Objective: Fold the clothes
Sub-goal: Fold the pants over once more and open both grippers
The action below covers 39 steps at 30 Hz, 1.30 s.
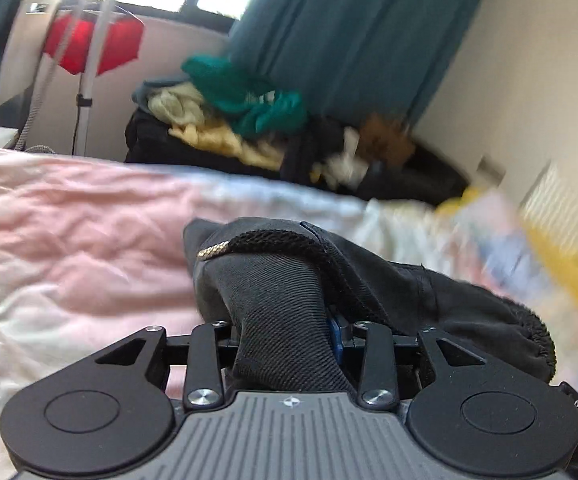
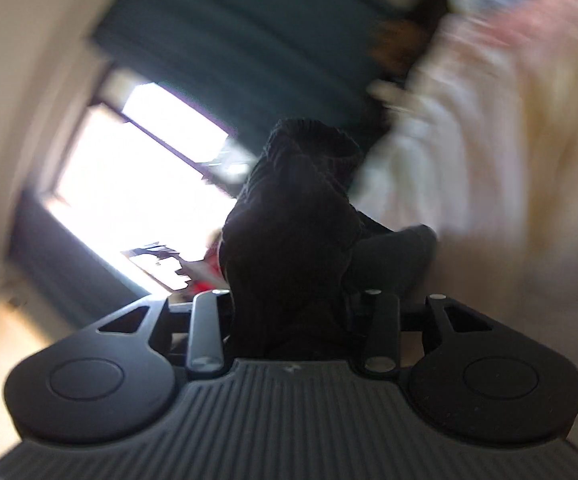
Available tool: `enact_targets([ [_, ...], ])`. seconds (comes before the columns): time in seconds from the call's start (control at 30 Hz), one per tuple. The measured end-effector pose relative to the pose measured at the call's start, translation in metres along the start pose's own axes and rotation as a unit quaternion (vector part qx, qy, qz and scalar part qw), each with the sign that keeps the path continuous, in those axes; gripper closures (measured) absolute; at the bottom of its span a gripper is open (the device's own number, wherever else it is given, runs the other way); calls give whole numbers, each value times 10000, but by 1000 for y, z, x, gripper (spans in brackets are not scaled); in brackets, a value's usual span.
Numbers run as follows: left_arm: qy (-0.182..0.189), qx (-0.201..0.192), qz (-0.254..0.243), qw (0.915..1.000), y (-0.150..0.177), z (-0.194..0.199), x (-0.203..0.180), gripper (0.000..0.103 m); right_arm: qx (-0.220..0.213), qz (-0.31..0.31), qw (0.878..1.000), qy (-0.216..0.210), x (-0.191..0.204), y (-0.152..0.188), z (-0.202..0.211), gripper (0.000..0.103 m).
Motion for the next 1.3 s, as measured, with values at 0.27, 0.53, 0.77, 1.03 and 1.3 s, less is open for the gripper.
enact_targets([
  [0.27,-62,210,-279,9994,34,-19,19,45,270,-644,9974,186,-60,21,-12,58],
  [0.53,-729,206,-602,9953,23,56,7,35,495,-292,9915,1167,-38,27,28,50],
  [0.77,-622,-112,-998,9930,23,160,-30,28,-1,214,9887,1481,19,14,106,50],
  [1.03,-436,-698,-1586,9839,56,278,-81,17,-255,1455,9806,1285,103,26,183,49],
  [1.3,-453,-973,-1308,9856,109,341,-64,16,-105,2697,9579,983,168,84,229,49],
])
Point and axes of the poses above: each gripper's, at about its wrist camera, not at the fingertips, and z roughly against the way its jaws point, x to its left, y to its underside, the point moved 7 cm from there along -z, roughly the way its jaws point, and after that the axes turned 3 degrees about y, right-handed, at the moved point
